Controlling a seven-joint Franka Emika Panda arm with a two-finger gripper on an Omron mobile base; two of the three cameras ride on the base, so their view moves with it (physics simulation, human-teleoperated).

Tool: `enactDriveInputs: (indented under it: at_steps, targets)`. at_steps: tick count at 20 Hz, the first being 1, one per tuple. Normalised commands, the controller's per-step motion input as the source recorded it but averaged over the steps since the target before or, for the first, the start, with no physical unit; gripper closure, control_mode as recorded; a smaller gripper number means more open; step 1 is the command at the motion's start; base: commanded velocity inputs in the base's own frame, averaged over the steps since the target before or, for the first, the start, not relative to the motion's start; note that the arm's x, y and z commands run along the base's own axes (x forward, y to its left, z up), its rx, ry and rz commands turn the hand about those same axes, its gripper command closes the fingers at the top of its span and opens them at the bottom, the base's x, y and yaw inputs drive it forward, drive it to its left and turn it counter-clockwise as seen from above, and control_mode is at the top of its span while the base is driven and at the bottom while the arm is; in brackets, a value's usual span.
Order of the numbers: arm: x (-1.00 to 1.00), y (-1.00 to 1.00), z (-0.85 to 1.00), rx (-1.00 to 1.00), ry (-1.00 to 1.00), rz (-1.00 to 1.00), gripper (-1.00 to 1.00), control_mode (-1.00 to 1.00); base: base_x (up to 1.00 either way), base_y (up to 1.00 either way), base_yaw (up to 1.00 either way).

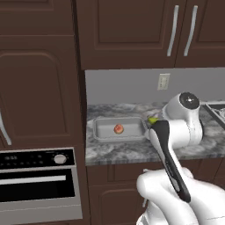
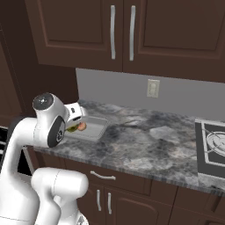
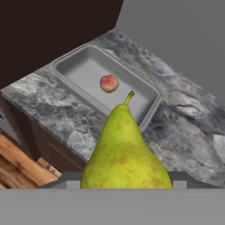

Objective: Pick the peach and pear from the fridge and place them inside the tupperware on the counter.

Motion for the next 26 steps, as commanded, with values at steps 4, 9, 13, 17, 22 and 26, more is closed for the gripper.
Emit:
enactDriveInputs:
  at_steps: [4,9,13,17,22,26]
  targets:
    - [0.5,-0.01,-0.3,0.0,0.08,0.0,1.0,-1.0,0.0,0.0,0.0]
    - [0.6,0.0,-0.26,0.0,0.05,0.0,1.0,-1.0,0.0,0.0,0.0]
    - [0.62,0.0,-0.23,0.0,0.03,0.0,1.0,-1.0,0.0,0.0,0.0]
    - [0.61,0.0,-0.32,0.0,0.01,0.0,1.0,-1.0,0.0,0.0,0.0]
    - [0.55,0.0,-0.35,0.0,0.02,0.0,1.0,-1.0,0.0,0.0,0.0]
    - [0.54,0.0,-0.34,0.0,0.02,0.0,1.0,-1.0,0.0,0.0,0.0]
